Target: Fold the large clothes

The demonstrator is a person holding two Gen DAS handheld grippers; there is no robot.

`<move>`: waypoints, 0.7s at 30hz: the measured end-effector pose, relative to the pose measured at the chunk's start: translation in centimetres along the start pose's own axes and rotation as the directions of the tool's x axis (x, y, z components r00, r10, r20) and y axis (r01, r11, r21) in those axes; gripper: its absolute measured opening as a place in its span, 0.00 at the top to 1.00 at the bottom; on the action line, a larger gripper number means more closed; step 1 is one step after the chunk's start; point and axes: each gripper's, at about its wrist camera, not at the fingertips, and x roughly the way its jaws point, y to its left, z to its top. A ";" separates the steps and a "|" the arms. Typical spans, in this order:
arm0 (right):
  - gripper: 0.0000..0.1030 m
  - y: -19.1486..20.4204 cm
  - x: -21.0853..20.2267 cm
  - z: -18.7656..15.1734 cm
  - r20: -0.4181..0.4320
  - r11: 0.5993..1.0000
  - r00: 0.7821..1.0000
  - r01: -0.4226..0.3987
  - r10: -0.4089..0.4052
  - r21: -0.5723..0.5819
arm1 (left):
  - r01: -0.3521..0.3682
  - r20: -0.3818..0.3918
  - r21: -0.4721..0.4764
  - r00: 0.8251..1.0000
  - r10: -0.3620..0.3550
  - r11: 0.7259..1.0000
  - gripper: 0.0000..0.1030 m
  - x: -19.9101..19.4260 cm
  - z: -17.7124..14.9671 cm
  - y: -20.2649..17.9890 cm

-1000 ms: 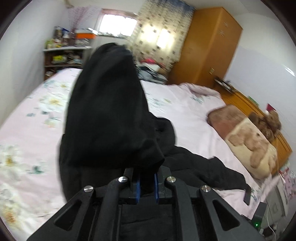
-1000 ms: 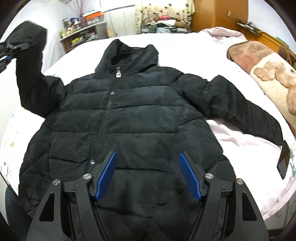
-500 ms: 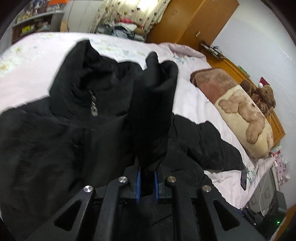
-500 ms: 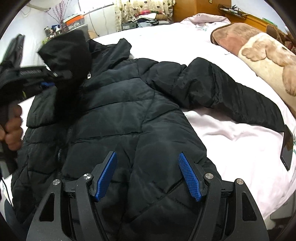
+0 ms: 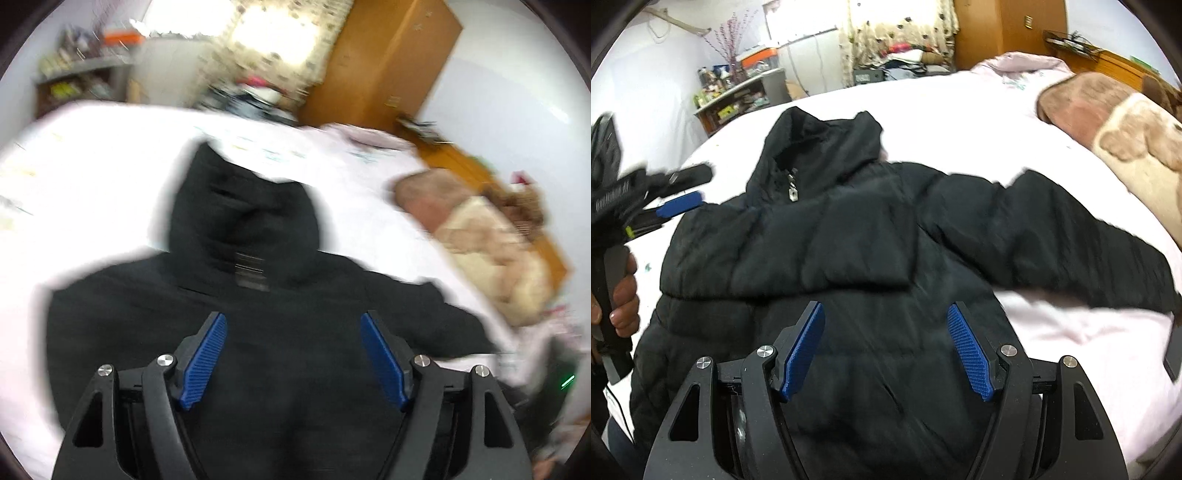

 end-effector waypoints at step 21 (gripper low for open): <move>0.57 0.3 14.3 5.7 -0.141 0.997 0.987 0.066 -0.073 -0.050 | -0.271 -0.113 -0.034 0.957 0.265 0.962 0.56 3.7 -4.1 10.9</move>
